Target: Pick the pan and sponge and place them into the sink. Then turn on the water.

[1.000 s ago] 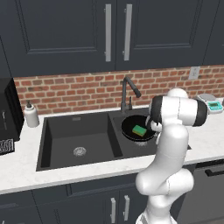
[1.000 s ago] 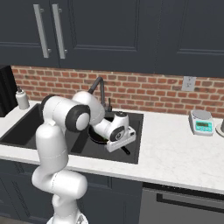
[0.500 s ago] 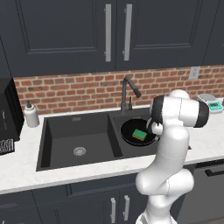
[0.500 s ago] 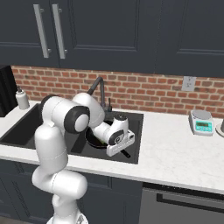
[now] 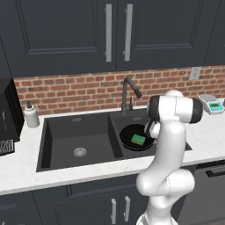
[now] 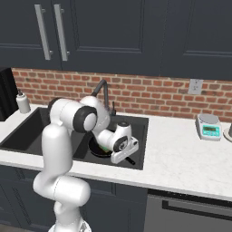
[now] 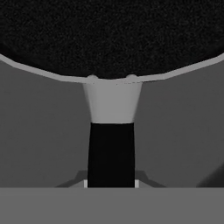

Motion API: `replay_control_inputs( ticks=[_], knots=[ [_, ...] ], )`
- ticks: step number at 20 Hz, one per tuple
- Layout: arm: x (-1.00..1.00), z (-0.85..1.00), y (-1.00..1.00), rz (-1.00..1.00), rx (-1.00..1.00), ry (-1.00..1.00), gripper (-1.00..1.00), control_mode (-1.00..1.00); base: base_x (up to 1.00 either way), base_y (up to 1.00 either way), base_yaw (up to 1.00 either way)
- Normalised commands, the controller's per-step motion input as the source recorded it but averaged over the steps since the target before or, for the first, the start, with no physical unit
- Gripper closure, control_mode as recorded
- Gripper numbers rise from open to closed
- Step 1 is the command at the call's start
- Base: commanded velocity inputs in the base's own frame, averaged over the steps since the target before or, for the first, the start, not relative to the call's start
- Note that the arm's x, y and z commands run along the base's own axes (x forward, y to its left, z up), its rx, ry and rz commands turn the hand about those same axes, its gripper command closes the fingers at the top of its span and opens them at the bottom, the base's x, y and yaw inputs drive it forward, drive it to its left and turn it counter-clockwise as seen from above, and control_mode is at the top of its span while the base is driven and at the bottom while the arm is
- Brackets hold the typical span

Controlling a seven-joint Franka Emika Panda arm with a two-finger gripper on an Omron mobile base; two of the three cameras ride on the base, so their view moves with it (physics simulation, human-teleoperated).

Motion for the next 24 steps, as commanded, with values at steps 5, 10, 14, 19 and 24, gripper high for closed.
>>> replay_control_inputs(
  ticks=[5,10,14,19,24],
  knots=[
    [0.34,-0.22,0.00,0.02,-0.02,0.05,1.00,-1.00,0.00,0.00,0.00],
    [0.19,-0.29,0.00,0.02,0.00,0.05,1.00,-1.00,0.00,0.00,0.00],
    [0.20,-0.40,0.00,0.01,0.00,0.05,1.00,-1.00,0.00,0.00,0.00],
    [0.26,-0.37,0.00,0.01,0.00,0.03,1.00,-1.00,0.00,0.00,0.00],
    [0.22,-0.16,0.00,0.01,0.00,0.01,1.00,-1.00,0.00,0.00,0.00]
  ],
)
